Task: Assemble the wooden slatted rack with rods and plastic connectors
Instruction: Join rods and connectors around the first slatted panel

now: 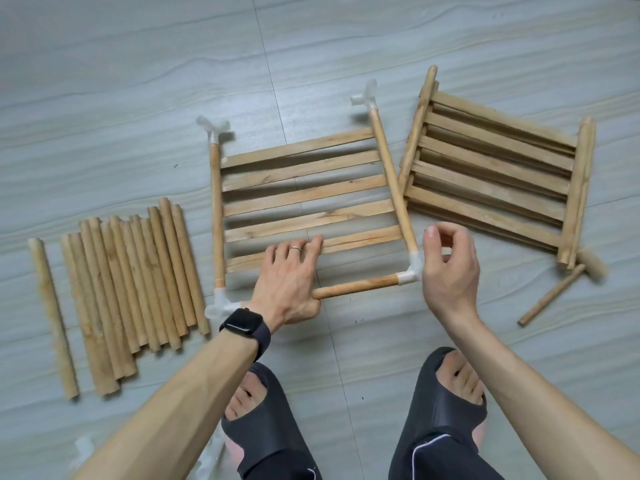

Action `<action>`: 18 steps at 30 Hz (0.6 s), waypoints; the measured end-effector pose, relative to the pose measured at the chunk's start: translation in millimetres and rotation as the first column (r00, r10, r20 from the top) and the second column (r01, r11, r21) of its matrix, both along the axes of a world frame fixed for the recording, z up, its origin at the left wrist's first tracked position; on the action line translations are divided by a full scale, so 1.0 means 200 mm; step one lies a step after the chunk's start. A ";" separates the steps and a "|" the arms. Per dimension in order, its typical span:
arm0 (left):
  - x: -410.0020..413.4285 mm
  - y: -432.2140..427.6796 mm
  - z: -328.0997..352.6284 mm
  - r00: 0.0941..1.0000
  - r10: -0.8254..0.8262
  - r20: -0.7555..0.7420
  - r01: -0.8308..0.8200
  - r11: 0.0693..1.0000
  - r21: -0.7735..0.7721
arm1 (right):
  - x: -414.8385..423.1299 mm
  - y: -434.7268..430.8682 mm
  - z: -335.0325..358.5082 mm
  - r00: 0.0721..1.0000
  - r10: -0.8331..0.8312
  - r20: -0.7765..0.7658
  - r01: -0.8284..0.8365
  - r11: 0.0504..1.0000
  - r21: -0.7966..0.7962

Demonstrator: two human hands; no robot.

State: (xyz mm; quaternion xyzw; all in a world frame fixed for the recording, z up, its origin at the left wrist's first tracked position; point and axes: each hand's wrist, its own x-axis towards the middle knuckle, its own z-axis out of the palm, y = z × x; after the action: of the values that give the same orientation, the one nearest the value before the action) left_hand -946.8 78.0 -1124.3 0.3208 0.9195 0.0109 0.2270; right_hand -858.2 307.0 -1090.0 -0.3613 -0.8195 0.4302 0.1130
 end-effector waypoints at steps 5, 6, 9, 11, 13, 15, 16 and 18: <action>0.00 -0.04 0.02 1.000 0.003 -0.001 -0.003 1.000 0.015 | -0.14 -0.24 0.08 0.682 0.663 0.309 -0.731 0.638 0.243; 0.00 -0.06 0.03 1.000 0.000 0.004 0.000 1.000 0.018 | -0.15 -0.30 0.05 0.513 0.703 0.492 -0.853 0.485 0.195; -0.03 -0.12 0.05 1.000 0.001 0.007 -0.001 1.000 0.020 | -0.17 -0.42 -0.06 0.280 0.654 0.703 -0.952 0.286 0.113; -0.04 -0.17 0.05 1.000 0.009 -0.017 -0.009 1.000 0.018 | -0.20 -0.43 -0.10 0.344 0.644 0.683 -0.936 0.290 0.198; -0.03 -0.21 0.04 0.999 0.023 -0.031 -0.023 1.000 0.014 | -0.23 -0.42 -0.14 0.419 0.644 0.640 -0.907 0.330 0.262; -0.01 -0.24 0.02 0.996 0.069 -0.050 -0.069 0.998 0.000 | -0.26 -0.42 -0.14 0.421 0.653 0.630 -0.907 0.319 0.275; 0.00 -0.26 0.01 0.992 0.110 -0.066 -0.111 0.994 -0.005 | -0.26 -0.42 -0.14 0.421 0.659 0.623 -0.907 0.310 0.286; 0.02 -0.28 0.00 0.981 0.172 -0.088 -0.174 0.985 -0.020 | -0.26 -0.41 -0.15 0.428 0.655 0.623 -0.904 0.306 0.300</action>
State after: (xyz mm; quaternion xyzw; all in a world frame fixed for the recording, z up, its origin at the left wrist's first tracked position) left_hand -943.7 21.1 -1124.2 0.2366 0.9528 0.0041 0.1901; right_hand -909.8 225.5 -1119.3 0.0755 -0.9801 0.0631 -0.1722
